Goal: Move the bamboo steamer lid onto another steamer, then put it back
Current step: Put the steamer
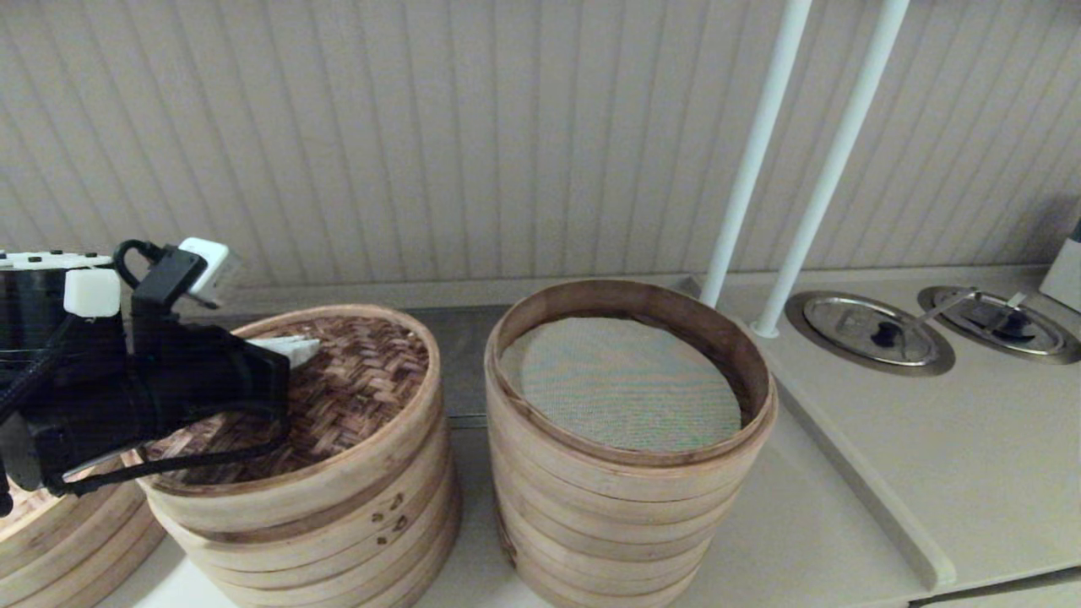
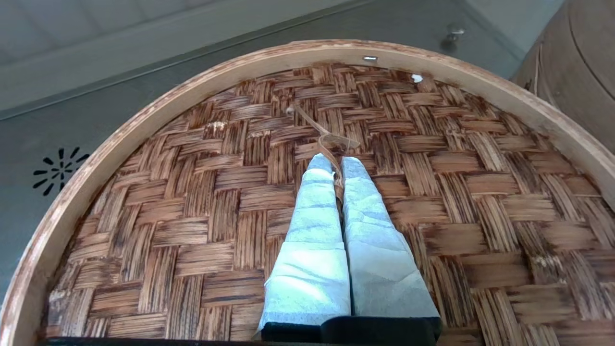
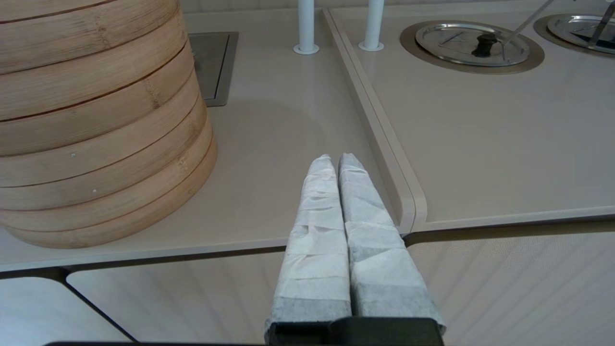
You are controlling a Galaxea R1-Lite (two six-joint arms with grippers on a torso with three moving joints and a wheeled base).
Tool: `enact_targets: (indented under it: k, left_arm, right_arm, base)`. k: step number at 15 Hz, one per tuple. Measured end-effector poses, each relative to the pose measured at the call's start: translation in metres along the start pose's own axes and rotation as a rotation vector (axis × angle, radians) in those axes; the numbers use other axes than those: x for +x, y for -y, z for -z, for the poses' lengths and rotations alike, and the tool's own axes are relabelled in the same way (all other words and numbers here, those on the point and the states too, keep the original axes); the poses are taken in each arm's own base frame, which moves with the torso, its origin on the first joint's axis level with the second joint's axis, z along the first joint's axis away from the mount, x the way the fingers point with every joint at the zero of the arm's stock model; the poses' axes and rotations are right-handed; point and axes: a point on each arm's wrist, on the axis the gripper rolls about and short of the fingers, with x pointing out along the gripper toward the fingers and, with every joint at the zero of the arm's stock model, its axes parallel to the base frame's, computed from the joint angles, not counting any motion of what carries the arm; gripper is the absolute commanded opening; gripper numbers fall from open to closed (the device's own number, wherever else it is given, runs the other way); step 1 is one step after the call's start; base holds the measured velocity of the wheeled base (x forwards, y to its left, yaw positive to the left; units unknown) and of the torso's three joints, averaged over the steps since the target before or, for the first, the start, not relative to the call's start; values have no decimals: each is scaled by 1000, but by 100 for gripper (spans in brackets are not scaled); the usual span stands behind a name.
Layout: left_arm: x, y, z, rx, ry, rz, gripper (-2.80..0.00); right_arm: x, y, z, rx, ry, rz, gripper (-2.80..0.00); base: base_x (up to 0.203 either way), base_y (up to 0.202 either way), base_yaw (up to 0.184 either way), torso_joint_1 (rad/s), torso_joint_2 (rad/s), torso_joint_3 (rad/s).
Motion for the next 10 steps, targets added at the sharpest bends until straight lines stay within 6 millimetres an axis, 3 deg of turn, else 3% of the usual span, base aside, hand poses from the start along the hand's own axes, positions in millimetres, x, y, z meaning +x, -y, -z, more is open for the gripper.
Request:
enact_targets:
  k: [10]
  left_arm:
    - [-12, 3, 7, -13, -16, 53, -280]
  right_arm:
    - [0, 0, 0, 0, 0, -1, -280]
  base:
    - [0, 0, 0, 0, 0, 0]
